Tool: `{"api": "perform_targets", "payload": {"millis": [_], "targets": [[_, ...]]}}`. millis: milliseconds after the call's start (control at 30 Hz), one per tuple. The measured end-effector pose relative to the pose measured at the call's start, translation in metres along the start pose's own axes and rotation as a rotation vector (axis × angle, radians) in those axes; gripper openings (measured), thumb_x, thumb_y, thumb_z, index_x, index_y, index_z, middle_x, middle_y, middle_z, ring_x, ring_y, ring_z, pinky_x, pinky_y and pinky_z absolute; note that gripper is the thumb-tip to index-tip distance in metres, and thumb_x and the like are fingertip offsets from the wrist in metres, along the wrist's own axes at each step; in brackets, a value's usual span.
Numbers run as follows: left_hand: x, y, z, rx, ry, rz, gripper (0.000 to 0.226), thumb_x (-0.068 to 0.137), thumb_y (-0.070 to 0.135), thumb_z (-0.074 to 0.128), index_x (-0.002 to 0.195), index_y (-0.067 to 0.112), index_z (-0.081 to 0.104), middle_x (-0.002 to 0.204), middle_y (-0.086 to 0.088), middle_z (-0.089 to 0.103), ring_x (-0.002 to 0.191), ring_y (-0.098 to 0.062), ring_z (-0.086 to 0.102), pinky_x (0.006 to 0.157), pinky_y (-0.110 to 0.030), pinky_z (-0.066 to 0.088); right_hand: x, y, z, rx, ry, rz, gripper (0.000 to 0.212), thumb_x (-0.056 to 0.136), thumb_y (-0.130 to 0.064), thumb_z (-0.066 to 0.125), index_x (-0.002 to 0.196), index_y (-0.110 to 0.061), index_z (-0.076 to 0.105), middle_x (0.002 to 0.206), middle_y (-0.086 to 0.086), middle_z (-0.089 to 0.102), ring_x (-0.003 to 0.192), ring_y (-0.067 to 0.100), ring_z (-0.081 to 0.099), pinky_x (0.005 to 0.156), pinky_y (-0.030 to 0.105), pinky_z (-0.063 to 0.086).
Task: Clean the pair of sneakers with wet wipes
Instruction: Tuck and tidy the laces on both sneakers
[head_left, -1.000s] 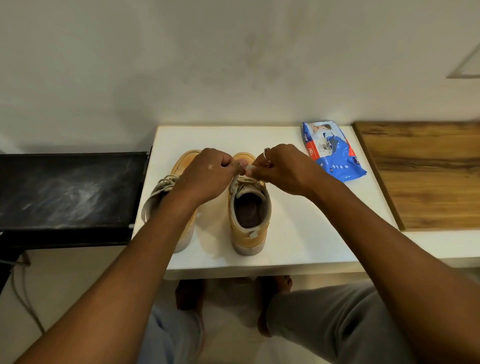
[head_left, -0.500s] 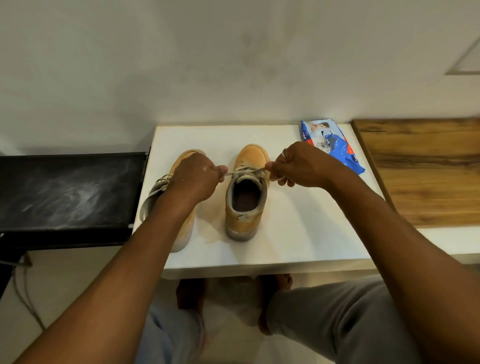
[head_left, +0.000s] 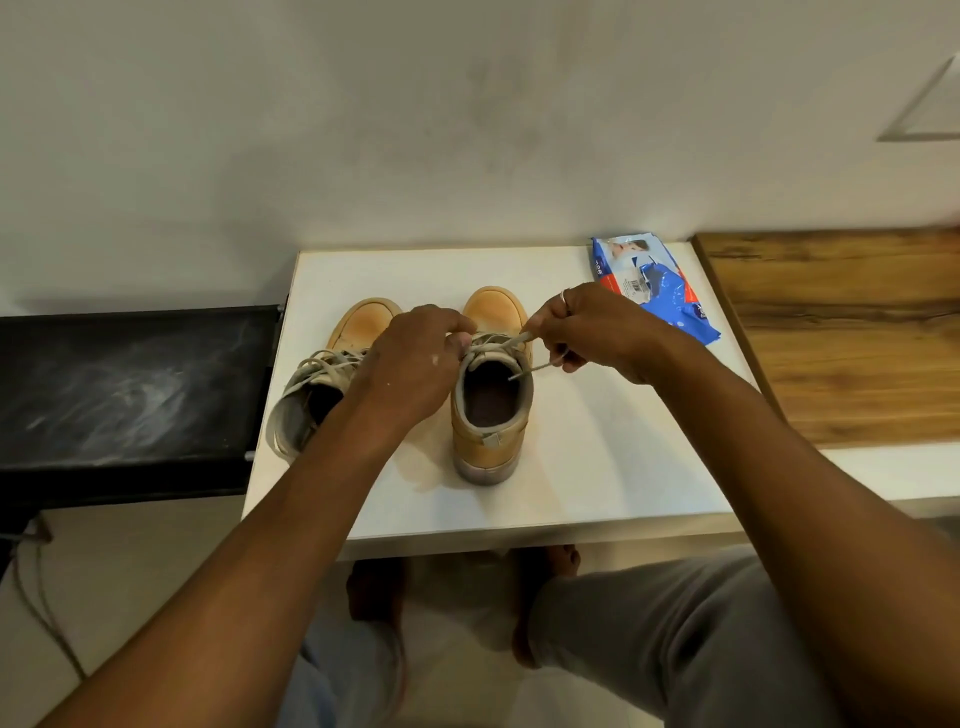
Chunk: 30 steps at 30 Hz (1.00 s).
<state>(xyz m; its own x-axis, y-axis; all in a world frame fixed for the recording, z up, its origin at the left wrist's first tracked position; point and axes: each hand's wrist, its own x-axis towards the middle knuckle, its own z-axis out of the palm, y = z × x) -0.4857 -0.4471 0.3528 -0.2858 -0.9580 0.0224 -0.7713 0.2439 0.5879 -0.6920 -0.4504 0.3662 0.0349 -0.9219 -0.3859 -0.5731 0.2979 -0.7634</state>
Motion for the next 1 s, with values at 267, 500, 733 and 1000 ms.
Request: {"api": "perform_targets", "payload": {"millis": [267, 500, 733, 1000], "targets": [[-0.003, 0.002, -0.002, 0.006, -0.028, -0.035, 0.027, 0.094, 0.037, 0.055, 0.105, 0.020, 0.073, 0.101, -0.002, 0.072, 0.095, -0.021, 0.064, 0.082, -0.036, 0.051, -0.003, 0.000, 0.002, -0.249, -0.064, -0.039, 0.019, 0.100, -0.019, 0.051, 0.099, -0.008, 0.067, 0.084, 0.000, 0.065, 0.078, 0.012, 0.063, 0.070, 0.022, 0.050], [0.000, -0.001, -0.003, 0.116, 0.005, -0.179, 0.060, 0.091, 0.058, 0.050, 0.052, 0.012, 0.052, 0.050, -0.001, 0.051, 0.051, -0.019, 0.051, 0.046, -0.026, 0.030, 0.000, 0.000, 0.006, -0.099, -0.134, 0.061, 0.026, 0.101, -0.022, 0.039, 0.085, -0.011, 0.057, 0.079, 0.006, 0.059, 0.073, 0.015, 0.054, 0.070, 0.028, 0.049], [-0.001, 0.008, -0.009, -0.357, 0.026, -0.273, 0.055, 0.094, 0.055, 0.046, 0.070, 0.011, 0.066, 0.067, -0.004, 0.063, 0.062, -0.016, 0.055, 0.062, -0.029, 0.041, 0.005, -0.007, 0.017, 0.265, 0.013, 0.099, 0.030, 0.098, -0.028, 0.044, 0.078, -0.012, 0.061, 0.088, 0.003, 0.069, 0.087, 0.018, 0.063, 0.079, 0.033, 0.047], [0.006, -0.004, 0.000, -0.646, -0.018, -0.245, 0.018, 0.093, 0.035, 0.060, 0.098, 0.027, 0.076, 0.091, 0.014, 0.073, 0.091, -0.004, 0.067, 0.077, -0.025, 0.049, 0.005, -0.001, 0.018, 0.445, -0.025, 0.073, 0.026, 0.094, -0.029, 0.060, 0.100, -0.007, 0.074, 0.096, 0.011, 0.070, 0.084, 0.020, 0.057, 0.075, 0.033, 0.043]]}}
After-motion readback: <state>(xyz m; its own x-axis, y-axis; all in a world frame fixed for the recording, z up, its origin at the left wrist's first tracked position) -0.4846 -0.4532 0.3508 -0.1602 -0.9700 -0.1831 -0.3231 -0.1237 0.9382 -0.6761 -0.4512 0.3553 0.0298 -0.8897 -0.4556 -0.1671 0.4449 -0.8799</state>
